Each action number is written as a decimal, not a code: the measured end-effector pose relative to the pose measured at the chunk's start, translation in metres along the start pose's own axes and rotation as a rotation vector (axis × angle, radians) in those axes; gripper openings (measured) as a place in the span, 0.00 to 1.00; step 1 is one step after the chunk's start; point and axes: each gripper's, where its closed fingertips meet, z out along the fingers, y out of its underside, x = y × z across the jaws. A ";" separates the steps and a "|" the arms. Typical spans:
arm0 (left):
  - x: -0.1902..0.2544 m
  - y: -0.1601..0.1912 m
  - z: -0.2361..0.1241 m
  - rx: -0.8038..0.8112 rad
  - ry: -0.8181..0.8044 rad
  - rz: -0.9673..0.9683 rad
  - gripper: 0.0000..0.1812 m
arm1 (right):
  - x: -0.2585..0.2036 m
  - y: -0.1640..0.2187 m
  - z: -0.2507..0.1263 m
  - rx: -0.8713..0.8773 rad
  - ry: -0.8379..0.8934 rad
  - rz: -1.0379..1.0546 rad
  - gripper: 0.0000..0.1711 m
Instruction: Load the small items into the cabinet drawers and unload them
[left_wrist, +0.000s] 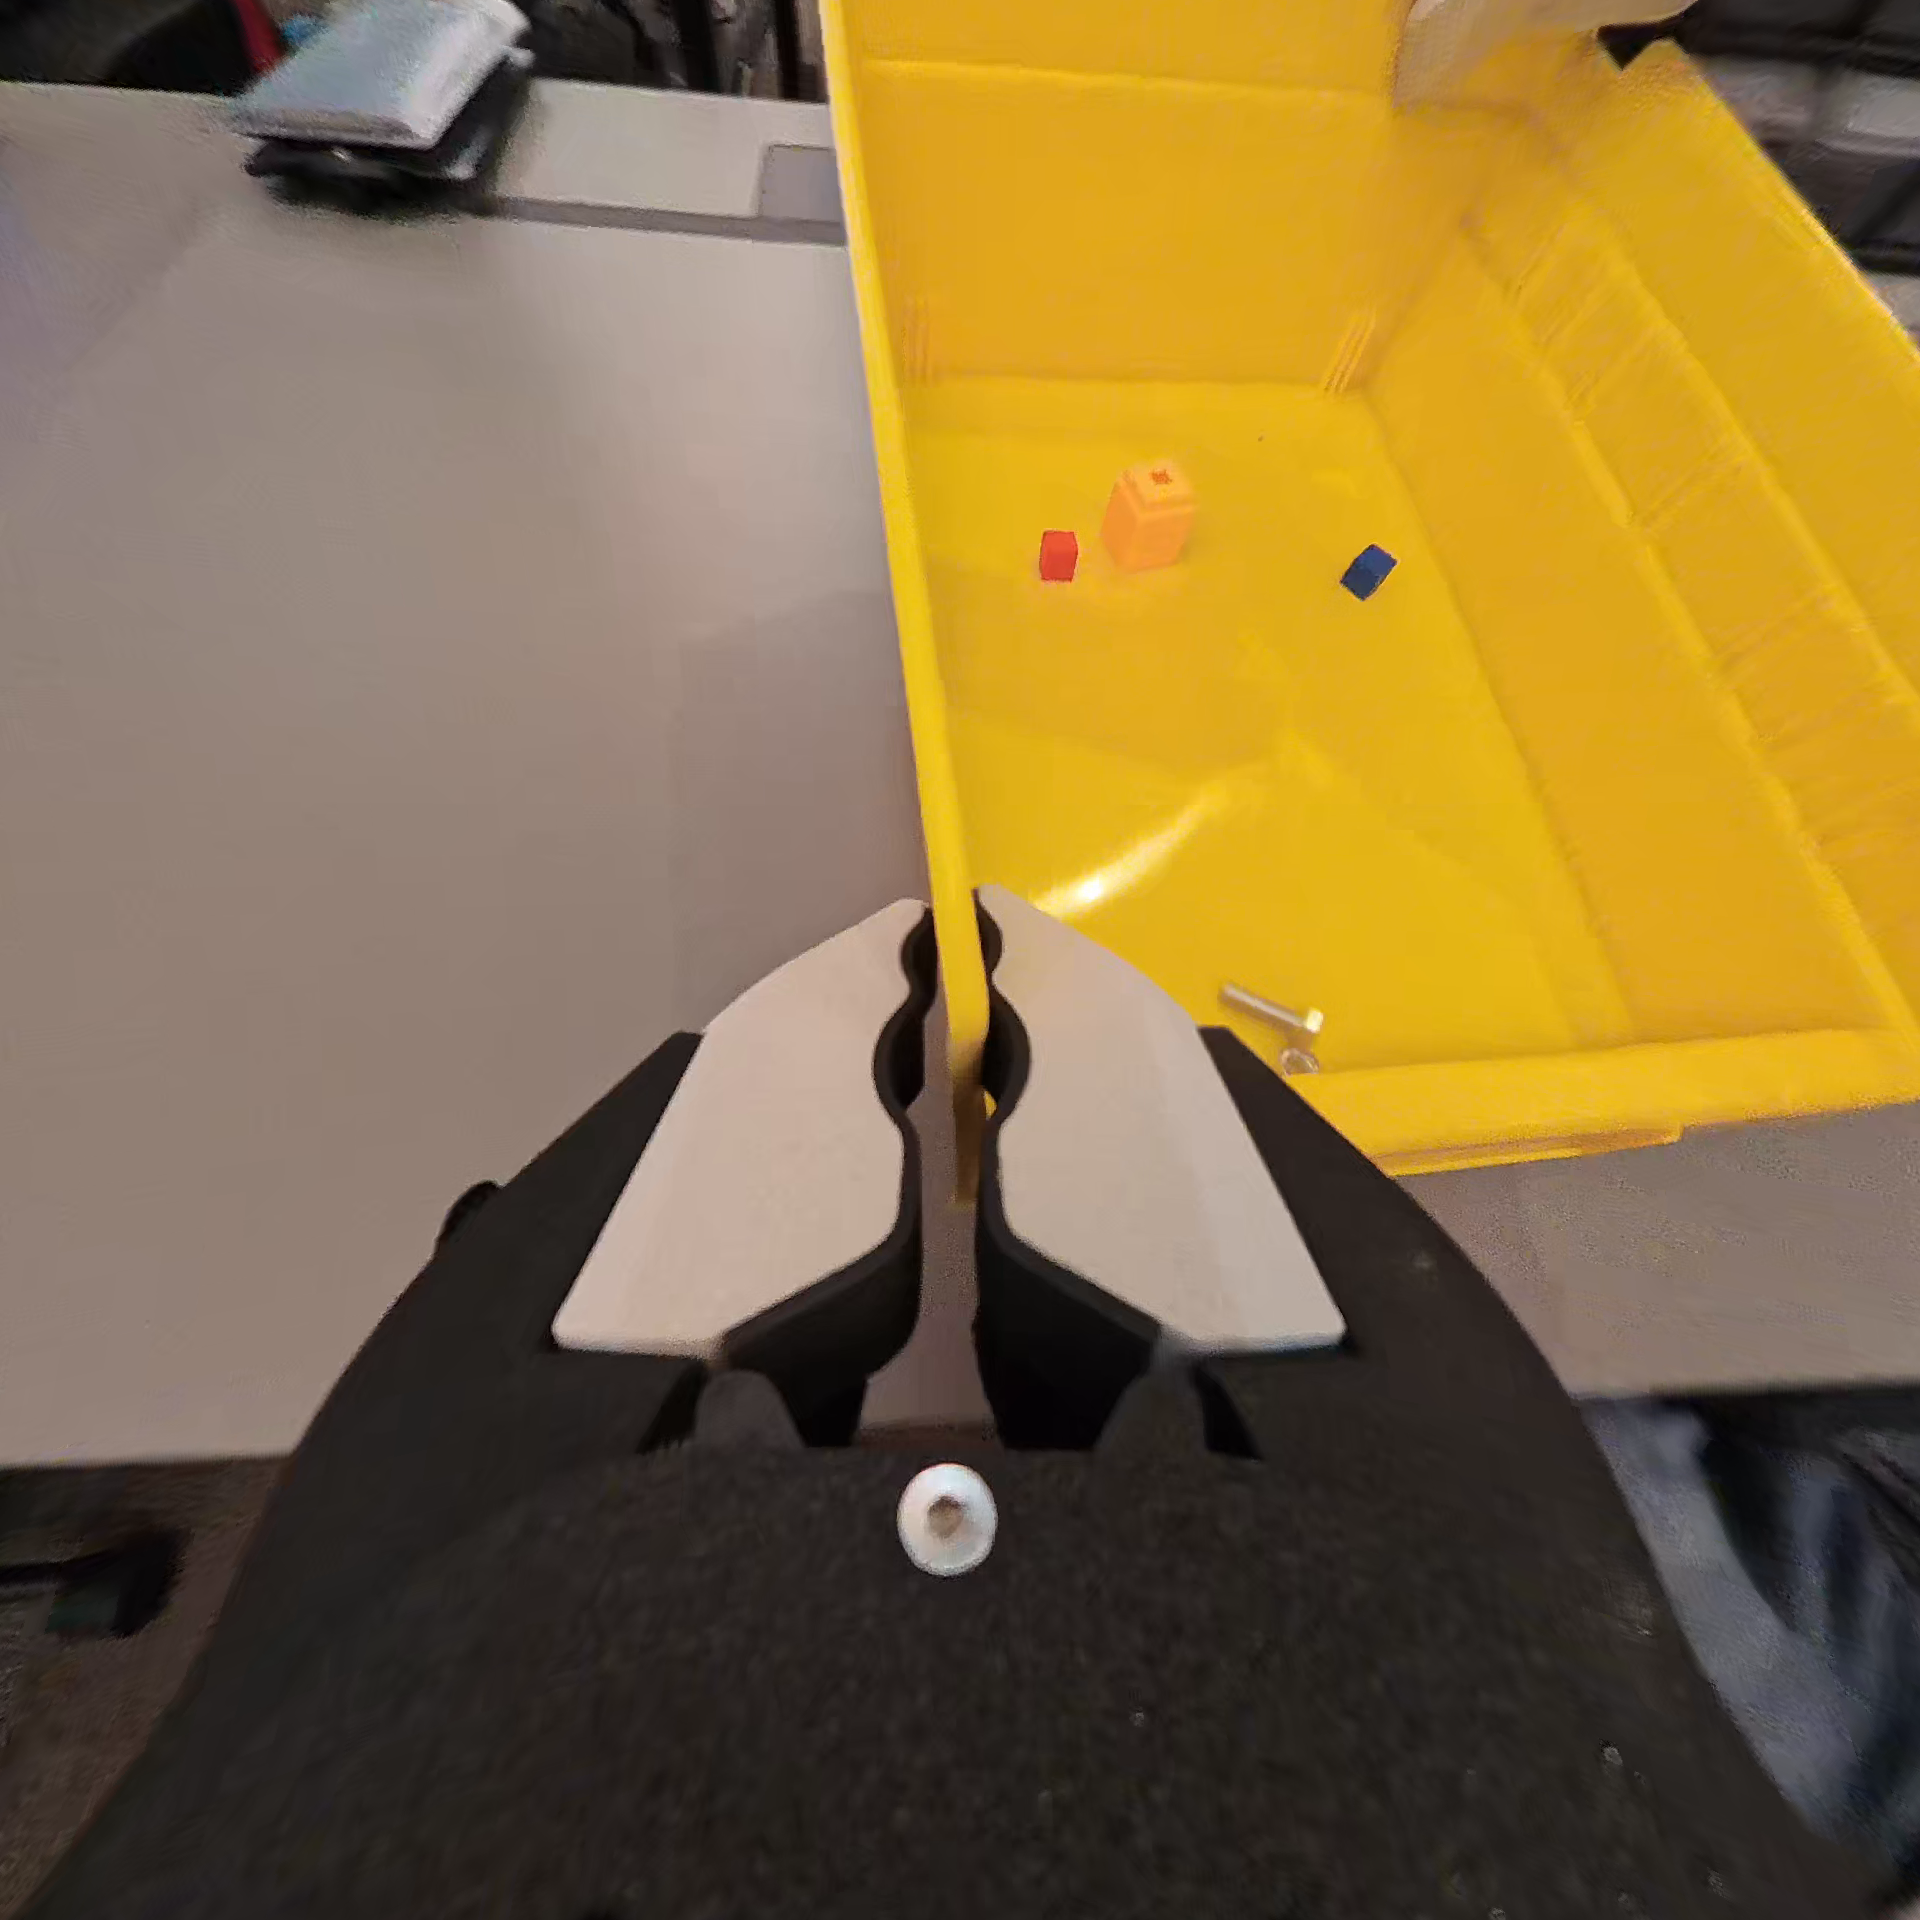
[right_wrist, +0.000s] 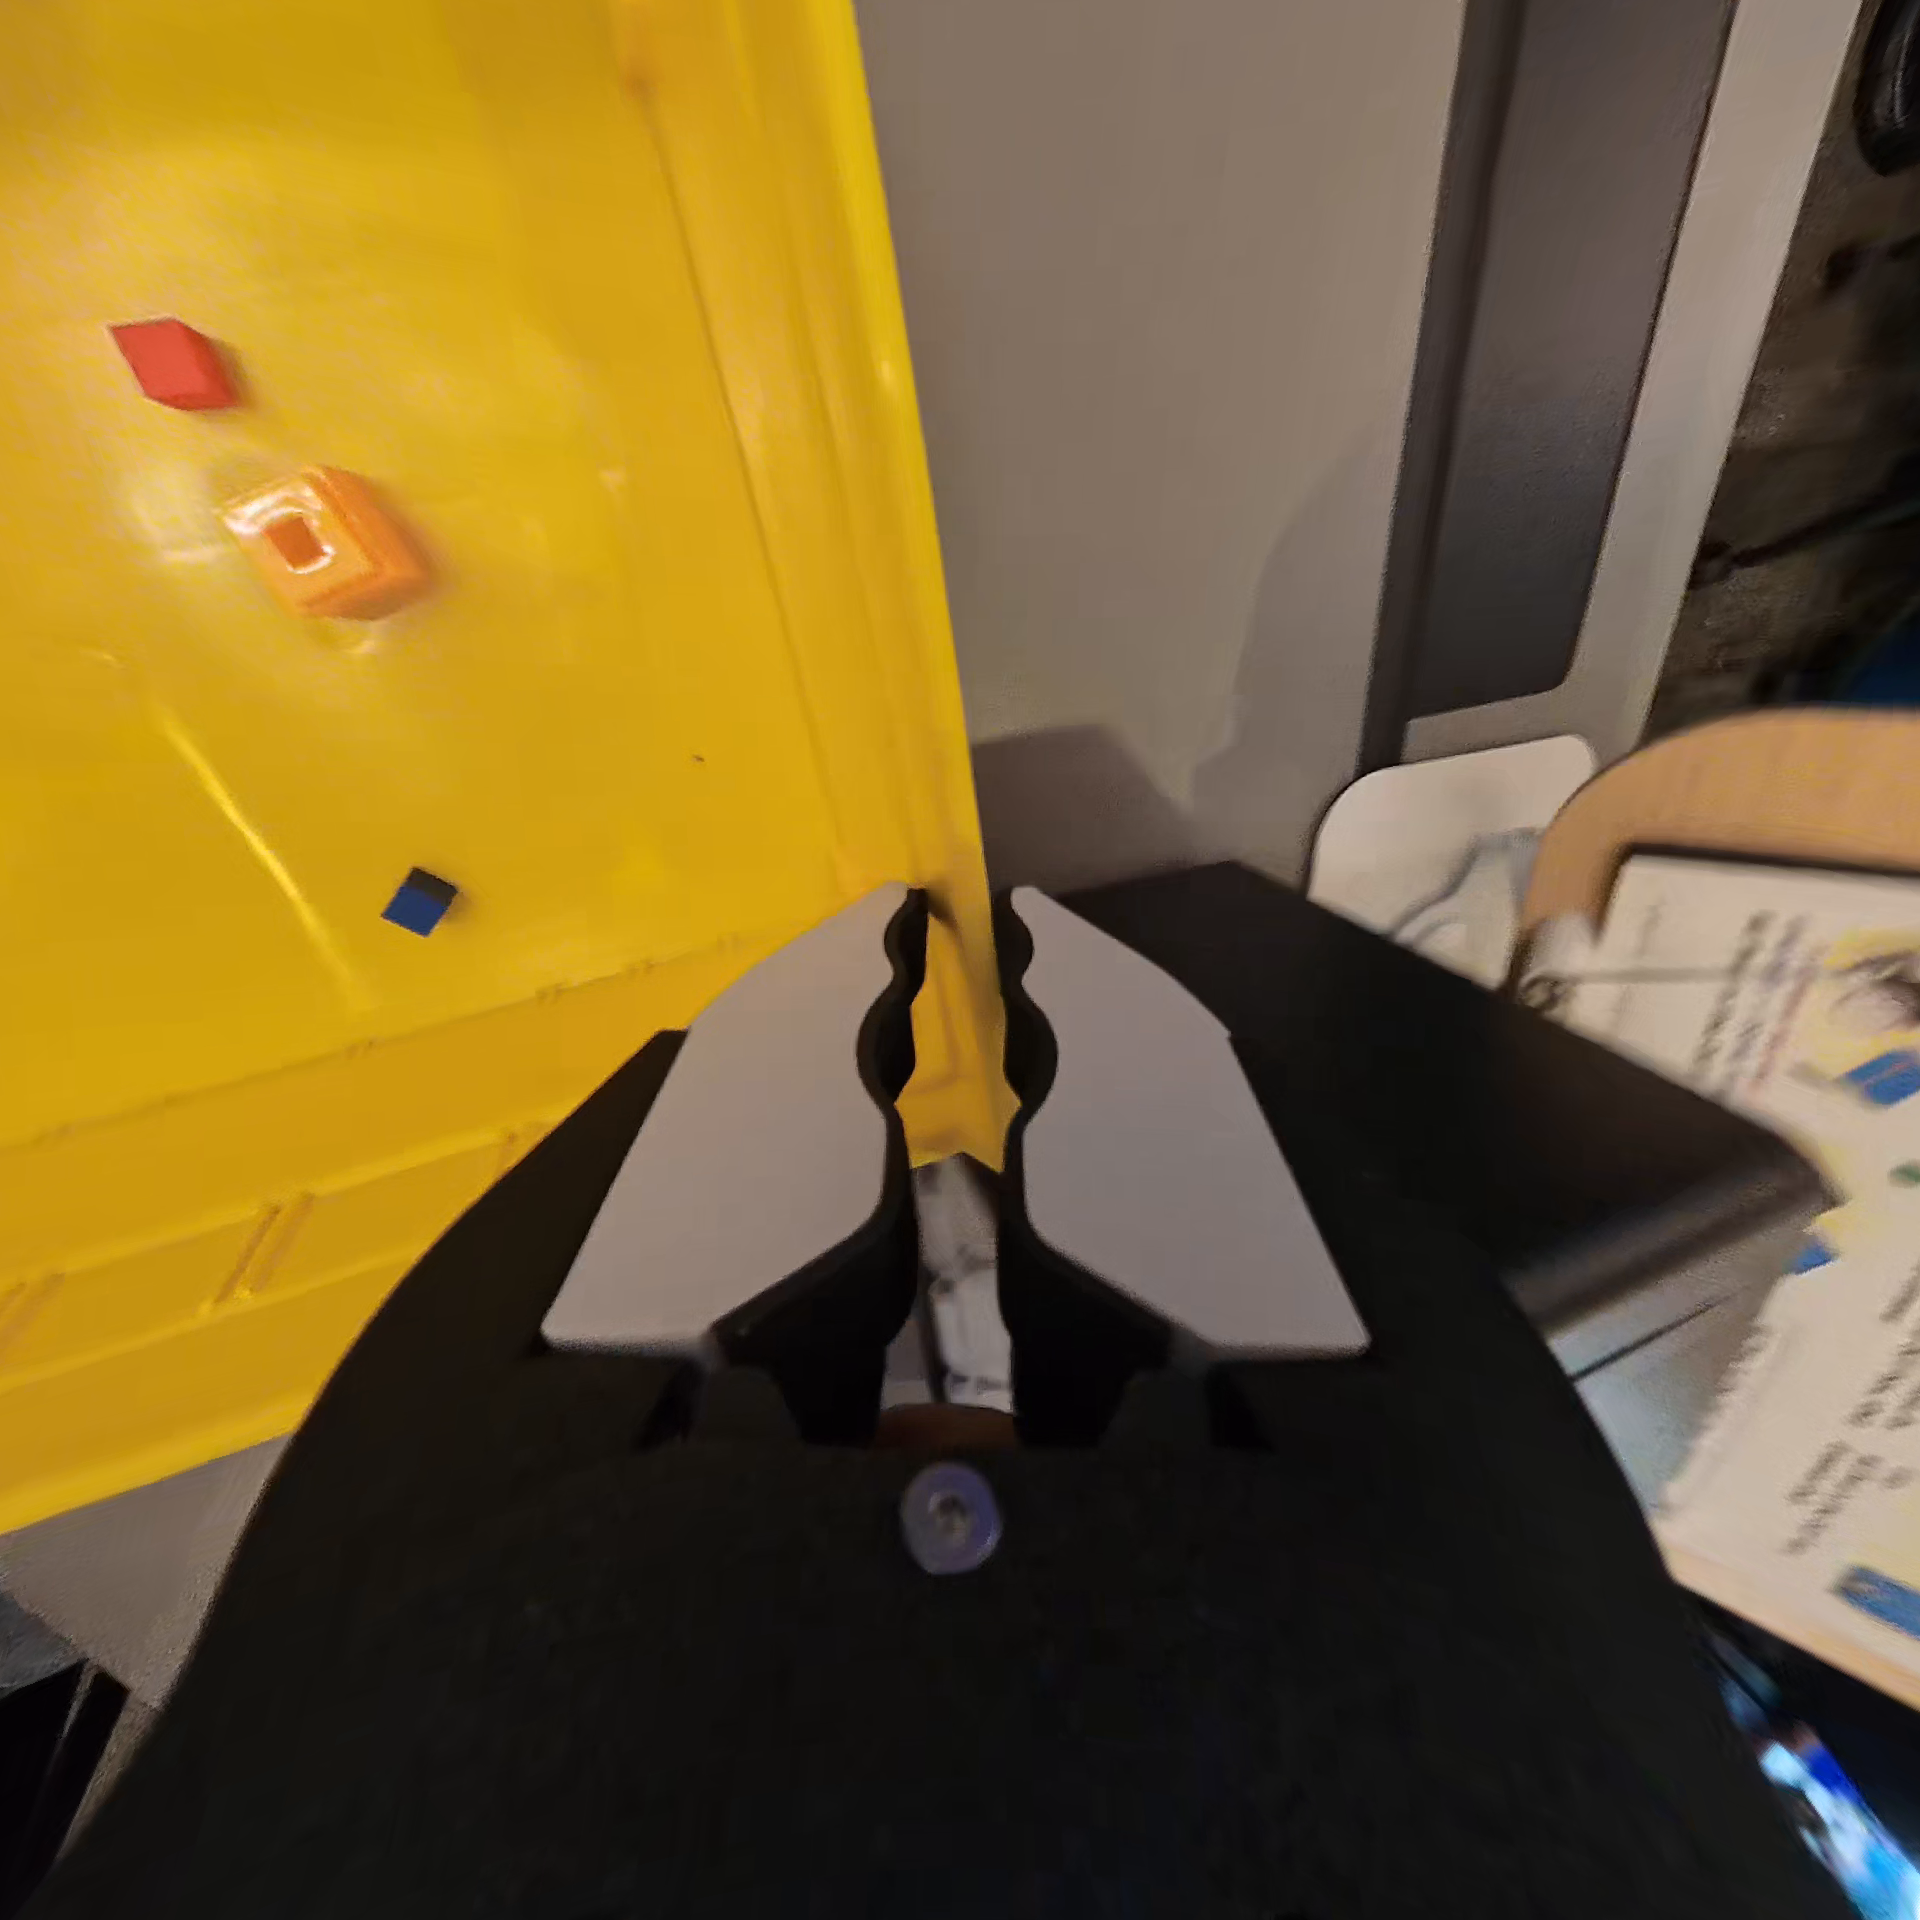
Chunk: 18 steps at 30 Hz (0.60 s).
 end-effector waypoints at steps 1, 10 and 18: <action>-0.014 -0.009 0.010 0.008 -0.019 0.004 0.02 | 0.012 -0.014 0.006 -0.031 0.013 -0.008 0.07; -0.097 -0.030 0.105 -0.048 -0.040 -0.088 0.02 | 0.067 -0.063 0.085 -0.143 -0.107 0.045 0.06; -0.100 -0.047 0.128 -0.127 0.015 -0.208 0.03 | 0.083 -0.058 0.113 -0.198 -0.059 0.042 0.09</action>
